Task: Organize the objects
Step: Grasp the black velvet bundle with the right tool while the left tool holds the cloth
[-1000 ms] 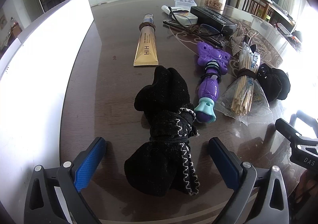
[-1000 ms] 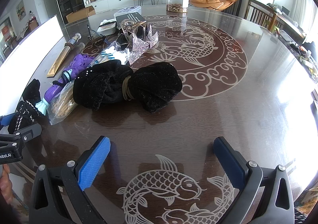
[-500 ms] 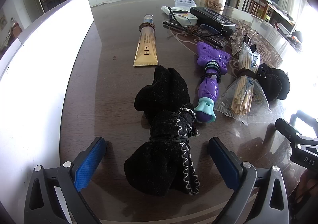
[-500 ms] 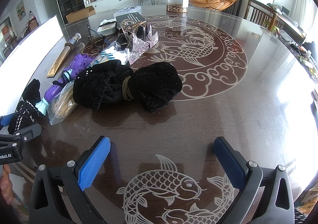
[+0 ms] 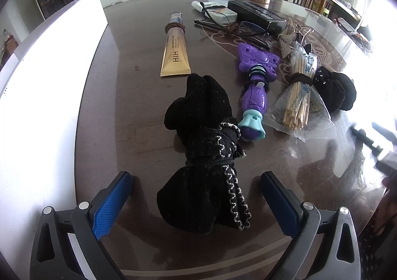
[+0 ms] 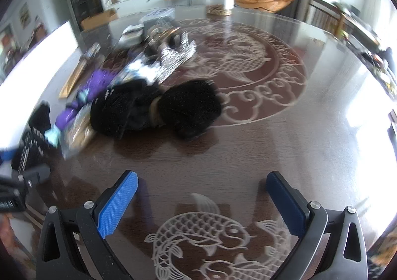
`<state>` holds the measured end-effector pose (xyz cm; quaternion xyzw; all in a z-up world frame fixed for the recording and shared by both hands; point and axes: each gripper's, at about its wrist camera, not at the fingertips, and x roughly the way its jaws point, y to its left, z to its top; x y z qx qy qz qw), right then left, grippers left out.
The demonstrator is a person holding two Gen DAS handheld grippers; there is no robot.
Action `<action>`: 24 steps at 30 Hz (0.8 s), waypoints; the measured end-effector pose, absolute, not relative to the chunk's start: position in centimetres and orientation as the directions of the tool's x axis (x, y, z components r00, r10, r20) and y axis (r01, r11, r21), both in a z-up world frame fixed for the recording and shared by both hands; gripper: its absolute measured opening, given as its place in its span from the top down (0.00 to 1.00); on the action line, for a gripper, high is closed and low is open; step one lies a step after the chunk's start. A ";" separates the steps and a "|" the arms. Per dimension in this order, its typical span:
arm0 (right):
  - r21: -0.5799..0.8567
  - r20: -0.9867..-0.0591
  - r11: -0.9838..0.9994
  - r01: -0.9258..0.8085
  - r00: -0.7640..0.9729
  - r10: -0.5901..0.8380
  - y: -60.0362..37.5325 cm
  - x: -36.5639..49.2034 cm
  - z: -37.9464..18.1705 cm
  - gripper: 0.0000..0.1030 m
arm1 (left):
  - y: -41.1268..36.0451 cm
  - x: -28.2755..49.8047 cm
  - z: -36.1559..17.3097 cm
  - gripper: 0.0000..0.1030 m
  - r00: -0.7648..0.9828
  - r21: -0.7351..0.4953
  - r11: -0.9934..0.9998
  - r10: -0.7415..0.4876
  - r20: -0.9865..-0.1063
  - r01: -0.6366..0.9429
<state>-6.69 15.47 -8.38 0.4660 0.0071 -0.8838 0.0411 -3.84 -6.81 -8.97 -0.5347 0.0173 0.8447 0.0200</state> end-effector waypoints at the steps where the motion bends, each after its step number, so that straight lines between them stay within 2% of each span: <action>1: 0.067 -0.791 -0.997 0.042 -0.607 -0.078 16.6 -6.2 -7.3 0.00 | -6.8 -3.8 -9.0 0.00 -0.427 0.008 -0.999 0.015 -0.904 -0.052; 4: 0.247 -0.675 -0.964 -0.098 -0.731 -0.099 21.6 -4.3 -4.9 0.00 | -6.9 -3.6 -9.0 0.00 -0.431 0.007 -0.999 0.016 -0.902 -0.052; 6: 0.350 -0.668 -0.914 -0.205 -0.738 -0.090 24.5 -3.9 -5.1 0.00 | -6.9 -3.5 -9.0 0.00 -0.436 0.007 -0.998 0.018 -0.900 -0.055; 8: 0.375 -0.686 -0.904 -0.204 -0.717 -0.123 24.9 -4.7 -5.3 0.00 | -7.0 -3.5 -9.0 0.00 -0.439 0.006 -0.998 0.020 -0.898 -0.058; 13: 0.340 -0.678 -0.940 0.042 -0.681 -0.276 19.9 -8.9 -3.4 0.00 | -7.0 -3.4 -9.0 0.00 -0.439 0.006 -0.998 0.021 -0.898 -0.059; 17: 0.362 -0.712 -0.892 0.272 -0.537 -0.452 15.6 -13.9 -3.9 0.00 | -7.5 -3.4 -9.0 0.00 -0.411 0.005 -0.999 0.017 -0.911 -0.054; 21: 0.291 -0.819 -0.848 0.444 -0.342 -0.461 13.1 -13.5 -7.0 0.07 | -8.1 -3.4 -9.1 0.00 -0.398 0.004 -0.999 0.013 -0.917 -0.043; 24: 0.257 -0.866 -0.795 0.550 -0.234 -0.443 12.7 -10.5 -7.4 0.07 | -7.9 -3.5 -9.1 0.00 -0.416 0.006 -0.999 0.014 -0.909 -0.048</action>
